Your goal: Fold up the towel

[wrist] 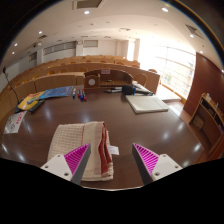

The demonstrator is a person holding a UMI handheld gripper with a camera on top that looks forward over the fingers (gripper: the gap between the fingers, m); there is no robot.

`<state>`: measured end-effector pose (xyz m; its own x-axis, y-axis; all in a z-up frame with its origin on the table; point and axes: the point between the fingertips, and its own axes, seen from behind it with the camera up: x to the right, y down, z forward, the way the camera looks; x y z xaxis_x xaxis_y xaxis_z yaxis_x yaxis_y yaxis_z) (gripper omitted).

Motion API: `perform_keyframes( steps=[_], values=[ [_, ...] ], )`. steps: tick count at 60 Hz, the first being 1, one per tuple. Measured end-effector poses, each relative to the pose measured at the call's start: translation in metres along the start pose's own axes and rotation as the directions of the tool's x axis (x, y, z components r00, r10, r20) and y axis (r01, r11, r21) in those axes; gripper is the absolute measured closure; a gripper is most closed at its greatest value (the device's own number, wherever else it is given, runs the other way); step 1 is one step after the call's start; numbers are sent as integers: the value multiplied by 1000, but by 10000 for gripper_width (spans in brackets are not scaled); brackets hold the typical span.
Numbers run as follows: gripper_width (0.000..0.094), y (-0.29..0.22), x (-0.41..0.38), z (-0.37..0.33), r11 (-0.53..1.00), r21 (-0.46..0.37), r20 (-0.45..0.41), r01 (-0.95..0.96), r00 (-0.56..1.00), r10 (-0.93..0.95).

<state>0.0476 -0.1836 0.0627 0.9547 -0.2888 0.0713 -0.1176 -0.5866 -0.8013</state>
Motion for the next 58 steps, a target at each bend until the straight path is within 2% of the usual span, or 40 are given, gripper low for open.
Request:
perform_keyframes(
  steps=[16,35,58],
  values=[
    [91,-13,-42,-102,996,66,30,61,998,-63],
    [89,22,-85,-222,994,91,-3,66,998,-66],
    [90,40,-96,-274,993,97,-38,60,998,-57]
  ],
)
